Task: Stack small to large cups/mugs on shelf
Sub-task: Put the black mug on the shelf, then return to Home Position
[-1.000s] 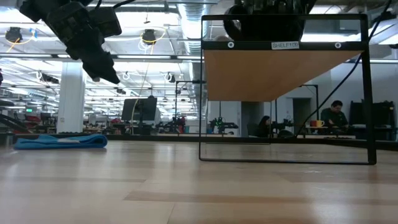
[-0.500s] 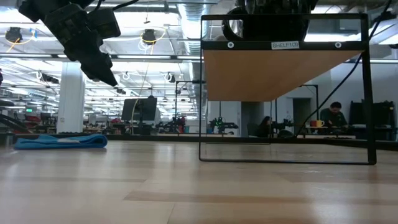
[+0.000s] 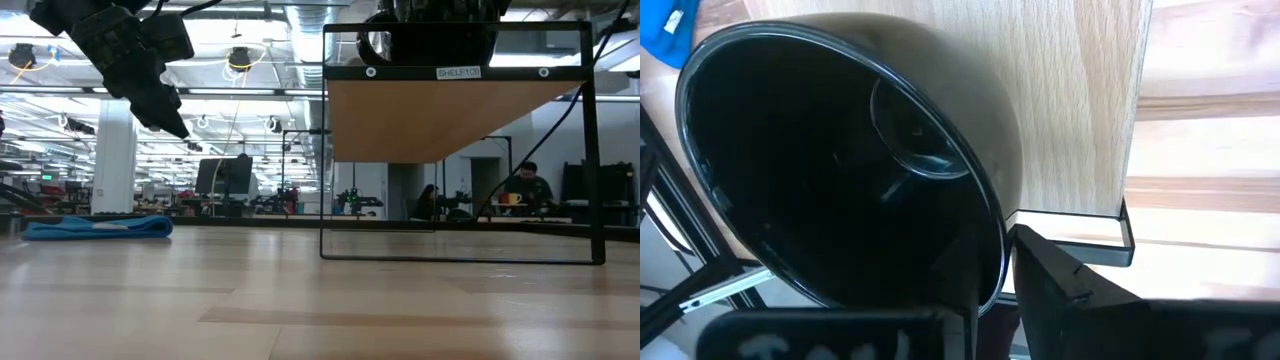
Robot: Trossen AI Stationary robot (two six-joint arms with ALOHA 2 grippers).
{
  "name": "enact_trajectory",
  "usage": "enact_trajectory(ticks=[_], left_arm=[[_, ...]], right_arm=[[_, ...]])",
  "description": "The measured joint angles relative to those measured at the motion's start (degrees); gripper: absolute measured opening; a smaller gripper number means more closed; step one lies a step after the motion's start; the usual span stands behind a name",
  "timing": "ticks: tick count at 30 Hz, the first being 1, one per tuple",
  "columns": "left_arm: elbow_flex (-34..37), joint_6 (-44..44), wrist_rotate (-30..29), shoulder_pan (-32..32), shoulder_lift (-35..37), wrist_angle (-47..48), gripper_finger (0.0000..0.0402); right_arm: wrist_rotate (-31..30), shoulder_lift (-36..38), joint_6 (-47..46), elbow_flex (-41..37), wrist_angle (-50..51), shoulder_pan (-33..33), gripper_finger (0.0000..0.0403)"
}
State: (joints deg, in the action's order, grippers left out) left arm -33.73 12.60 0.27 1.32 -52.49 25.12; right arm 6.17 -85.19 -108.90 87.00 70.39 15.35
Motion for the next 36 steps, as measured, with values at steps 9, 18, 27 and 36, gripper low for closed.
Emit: enact_trajectory(ticks=[9, 18, 27, 36], left_arm=[[0.00, -0.43, 0.00, 0.00, 0.00, -0.04, 0.0167], [0.00, -0.90, 0.00, 0.00, 0.00, -0.04, 0.0167], [0.01, -0.90, 0.00, 0.00, 0.00, -0.04, 0.0167], [0.02, -0.48, 0.00, -0.02, 0.00, -0.04, 0.0167]], right_arm=[[0.10, 0.00, -0.11, 0.00, -0.25, 0.00, 0.0087], [1.20, 0.02, -0.06, 0.02, -0.35, 0.01, 0.0126], [2.37, 1.38, 0.81, 0.07, -0.44, 0.02, 0.0137], [-4.91, 4.31, 1.38, 0.07, -0.49, 0.00, 0.0133]])
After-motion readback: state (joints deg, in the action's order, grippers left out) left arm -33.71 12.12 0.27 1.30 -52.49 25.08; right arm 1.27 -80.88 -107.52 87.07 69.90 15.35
